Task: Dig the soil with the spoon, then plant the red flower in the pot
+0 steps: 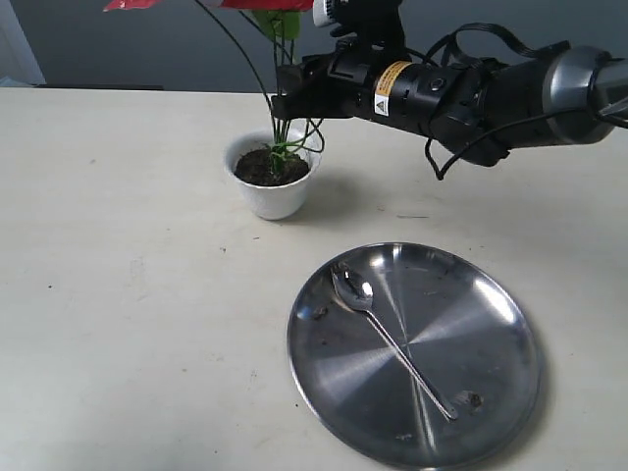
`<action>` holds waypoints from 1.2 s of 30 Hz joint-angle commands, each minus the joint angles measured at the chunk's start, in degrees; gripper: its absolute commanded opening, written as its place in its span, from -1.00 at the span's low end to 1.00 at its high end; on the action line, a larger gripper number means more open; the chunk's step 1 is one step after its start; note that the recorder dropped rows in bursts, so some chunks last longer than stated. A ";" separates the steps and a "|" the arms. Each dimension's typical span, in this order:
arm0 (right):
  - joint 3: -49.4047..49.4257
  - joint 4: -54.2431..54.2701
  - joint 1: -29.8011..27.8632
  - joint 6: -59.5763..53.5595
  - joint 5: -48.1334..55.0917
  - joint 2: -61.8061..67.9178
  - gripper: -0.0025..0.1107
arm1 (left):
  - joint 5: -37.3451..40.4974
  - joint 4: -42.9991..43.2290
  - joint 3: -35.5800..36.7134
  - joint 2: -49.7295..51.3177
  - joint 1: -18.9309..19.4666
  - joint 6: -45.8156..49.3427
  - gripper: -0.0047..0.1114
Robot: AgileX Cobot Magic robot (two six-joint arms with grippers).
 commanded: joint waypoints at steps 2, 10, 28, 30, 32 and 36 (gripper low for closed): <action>0.31 -5.60 -0.17 2.06 2.77 -1.64 -0.28 | 0.00 0.00 -0.12 -0.30 -0.16 -0.22 -0.91; 2.01 -6.76 -0.17 4.58 3.53 -3.12 -0.28 | 0.00 0.00 -0.12 -0.30 -0.16 -0.22 -0.91; 26.23 -0.73 -0.17 4.06 28.33 -43.39 -0.96 | 0.00 0.00 -0.12 -0.30 -0.16 -0.22 -0.91; 27.94 1.24 -0.17 4.35 29.32 -47.84 -0.96 | 0.00 0.00 -0.12 -0.30 -0.16 -0.22 -0.91; 28.29 4.30 -0.05 4.35 32.82 -51.26 -0.96 | 0.00 0.00 -0.12 -0.30 -0.16 -0.22 -0.91; 28.29 5.56 -0.05 4.35 34.23 -55.44 -0.96 | 0.00 0.00 -0.12 -0.30 -0.16 -0.22 -0.91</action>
